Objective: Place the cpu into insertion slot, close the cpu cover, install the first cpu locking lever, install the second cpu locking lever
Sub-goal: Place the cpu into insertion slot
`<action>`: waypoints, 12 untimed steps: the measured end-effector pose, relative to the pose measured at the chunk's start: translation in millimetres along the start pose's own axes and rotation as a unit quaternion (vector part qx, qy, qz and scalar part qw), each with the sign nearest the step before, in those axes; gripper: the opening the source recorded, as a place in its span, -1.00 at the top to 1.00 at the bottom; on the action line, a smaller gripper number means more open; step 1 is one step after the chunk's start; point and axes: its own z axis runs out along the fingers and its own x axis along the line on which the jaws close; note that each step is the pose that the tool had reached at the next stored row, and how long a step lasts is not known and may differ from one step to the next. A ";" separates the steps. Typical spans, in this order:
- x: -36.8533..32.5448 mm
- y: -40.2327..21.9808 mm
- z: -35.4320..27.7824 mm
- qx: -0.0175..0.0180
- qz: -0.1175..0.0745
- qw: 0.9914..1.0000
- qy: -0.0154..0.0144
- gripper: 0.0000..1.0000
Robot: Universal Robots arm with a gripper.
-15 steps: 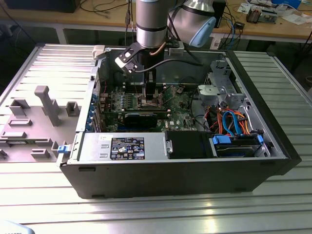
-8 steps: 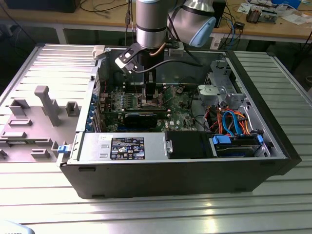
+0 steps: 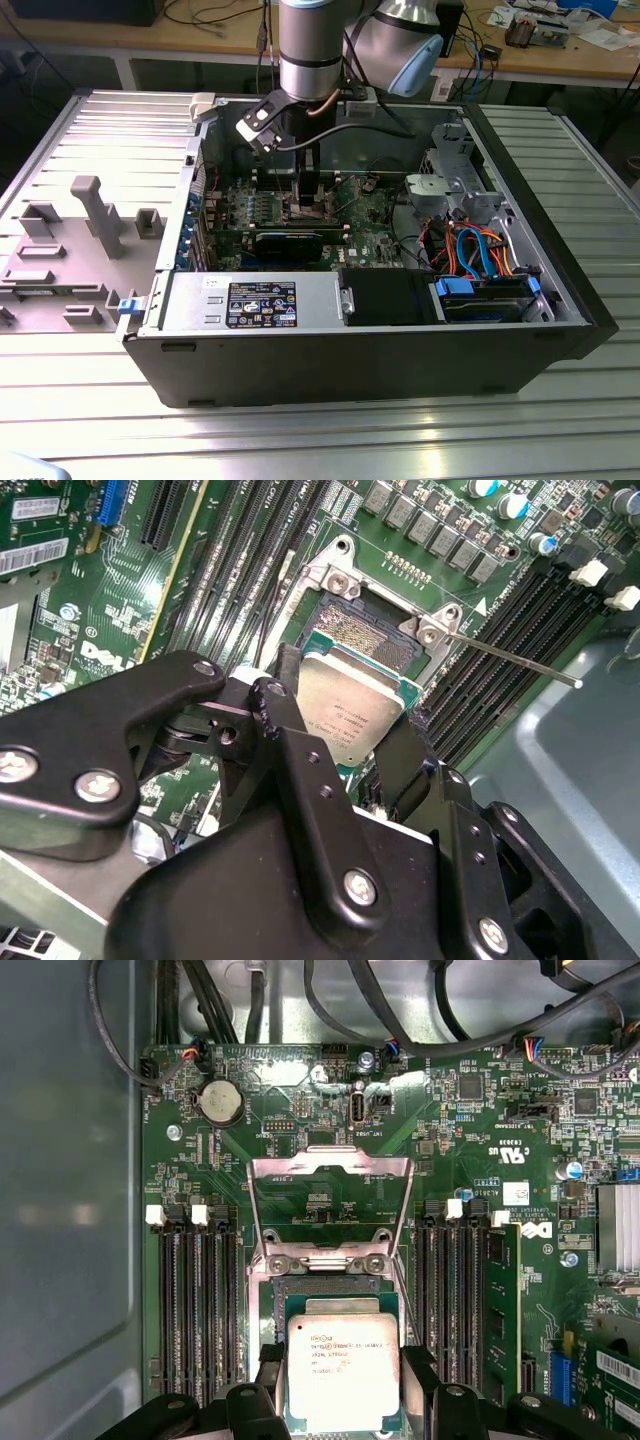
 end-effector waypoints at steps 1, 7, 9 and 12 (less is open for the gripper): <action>0.0 0.0 0.2 0.000 0.000 1.000 0.000 -0.09; 0.1 -0.1 2.0 0.000 0.000 1.000 0.000 -0.09; 0.2 -0.1 2.4 0.000 0.000 1.000 0.000 -0.09; 0.2 -0.1 3.2 0.000 0.000 1.000 0.000 -0.09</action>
